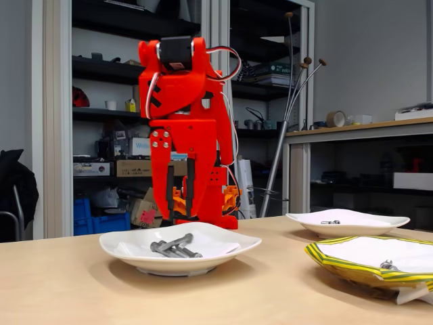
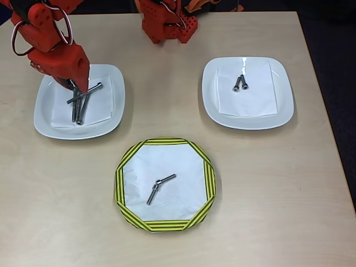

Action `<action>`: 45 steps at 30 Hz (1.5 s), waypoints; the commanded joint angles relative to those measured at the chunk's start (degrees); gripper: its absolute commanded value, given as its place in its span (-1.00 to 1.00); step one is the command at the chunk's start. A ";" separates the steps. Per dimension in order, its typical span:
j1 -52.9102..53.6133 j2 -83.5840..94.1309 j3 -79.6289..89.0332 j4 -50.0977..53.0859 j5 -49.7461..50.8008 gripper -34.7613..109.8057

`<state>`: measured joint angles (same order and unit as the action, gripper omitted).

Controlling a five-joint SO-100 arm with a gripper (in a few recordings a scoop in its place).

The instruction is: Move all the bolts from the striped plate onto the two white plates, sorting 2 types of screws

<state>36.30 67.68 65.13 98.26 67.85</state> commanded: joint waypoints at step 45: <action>-36.39 -13.54 -4.57 -48.96 26.72 -0.35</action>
<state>-0.35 53.35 59.94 51.15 93.69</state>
